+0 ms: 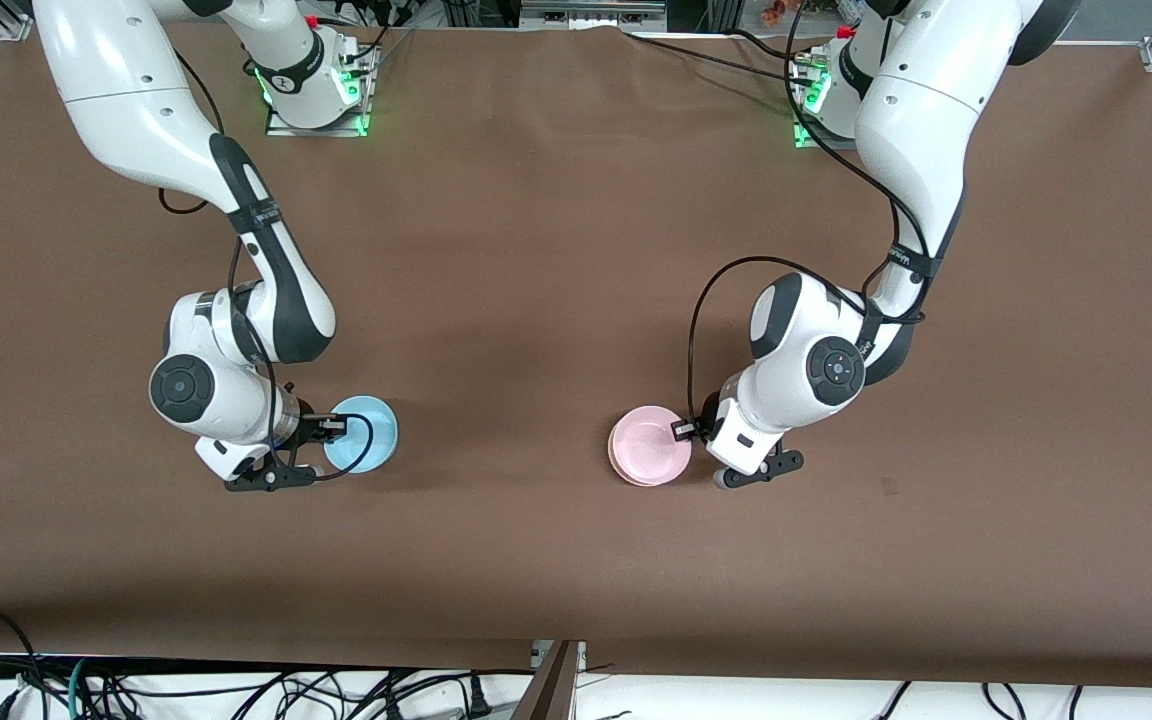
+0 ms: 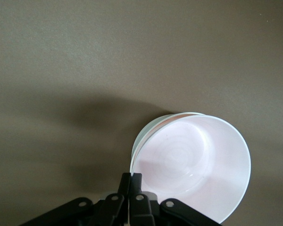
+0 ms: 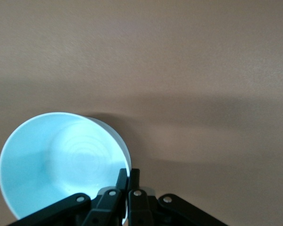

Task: Stack pink and blue bowls on white bowl
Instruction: 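Release the pink bowl with the left gripper while the right gripper lifts the blue bowl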

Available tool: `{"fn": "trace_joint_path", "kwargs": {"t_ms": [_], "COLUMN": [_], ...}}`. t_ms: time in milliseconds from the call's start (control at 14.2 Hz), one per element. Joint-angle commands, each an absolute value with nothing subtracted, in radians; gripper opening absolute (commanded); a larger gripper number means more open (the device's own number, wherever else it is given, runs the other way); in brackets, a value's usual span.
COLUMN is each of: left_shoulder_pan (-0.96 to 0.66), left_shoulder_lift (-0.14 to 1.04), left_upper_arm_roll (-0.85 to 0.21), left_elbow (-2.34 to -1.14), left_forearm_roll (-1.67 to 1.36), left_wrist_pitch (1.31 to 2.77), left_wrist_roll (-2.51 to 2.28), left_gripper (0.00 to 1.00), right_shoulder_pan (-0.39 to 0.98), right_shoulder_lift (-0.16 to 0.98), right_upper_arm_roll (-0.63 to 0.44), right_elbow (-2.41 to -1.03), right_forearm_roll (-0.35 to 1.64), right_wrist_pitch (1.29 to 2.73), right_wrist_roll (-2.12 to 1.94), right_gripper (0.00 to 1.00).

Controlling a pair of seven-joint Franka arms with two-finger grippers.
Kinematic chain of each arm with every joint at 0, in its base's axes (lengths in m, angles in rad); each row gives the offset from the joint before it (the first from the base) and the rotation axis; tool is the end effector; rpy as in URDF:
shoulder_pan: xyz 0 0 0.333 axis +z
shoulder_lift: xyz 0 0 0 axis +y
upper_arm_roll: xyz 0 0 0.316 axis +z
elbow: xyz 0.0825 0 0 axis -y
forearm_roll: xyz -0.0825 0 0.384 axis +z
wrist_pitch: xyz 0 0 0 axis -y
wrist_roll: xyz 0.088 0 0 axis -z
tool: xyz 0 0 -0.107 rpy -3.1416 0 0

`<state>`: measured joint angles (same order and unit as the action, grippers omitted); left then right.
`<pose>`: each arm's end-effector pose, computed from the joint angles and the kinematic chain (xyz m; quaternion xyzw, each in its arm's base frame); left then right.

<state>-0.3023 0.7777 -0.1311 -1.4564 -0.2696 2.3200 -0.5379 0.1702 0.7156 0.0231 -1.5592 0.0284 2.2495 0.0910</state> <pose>0.6696 -0.2951 0.2343 0.9754 0.1585 -0.0302 0.1503 0.6882 0.1332 0.2226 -0.9990 -0.0393 0.0151 0.0166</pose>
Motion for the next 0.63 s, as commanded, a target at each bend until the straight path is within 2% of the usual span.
{"fn": "trace_joint_path", "kwargs": {"t_ms": [0,141,351,422,492,562], "left_shoulder_pan": [-0.308,-0.308,-0.307,-0.307,-0.305,-0.304], "left_shoulder_lift": [0.798,0.804,0.805,0.805,0.805,0.804], "left_upper_arm_roll": [-0.127,-0.127,-0.127,-0.127,-0.127,-0.127], "left_elbow": [-1.428,-1.425,-1.419,-1.419,-1.419,-1.419], "left_forearm_roll": [-0.248,-0.247,-0.247,-0.247,-0.248,-0.25], "left_wrist_pitch": [2.332,2.333,2.333,2.333,2.332,2.332], "left_wrist_roll": [-0.574,-0.574,-0.578,-0.58,-0.58,-0.581], "left_gripper": [0.0,0.01,0.06,0.13,0.25,0.55], "right_shoulder_pan": [0.183,0.218,0.268,0.288,0.305,0.319], "right_shoulder_lift": [0.71,0.718,0.71,0.707,0.707,0.707], "right_upper_arm_roll": [0.046,0.055,0.06,0.06,0.06,0.06], "right_elbow": [-1.49,-1.418,-1.408,-1.398,-1.387,-1.367], "right_forearm_roll": [0.069,0.077,0.078,0.08,0.087,0.112], "right_wrist_pitch": [2.163,2.09,2.086,2.085,2.079,2.068], "right_wrist_roll": [0.164,0.251,0.383,0.423,0.461,0.5], "right_gripper": [0.0,0.0,0.0,0.0,0.0,0.0]}}
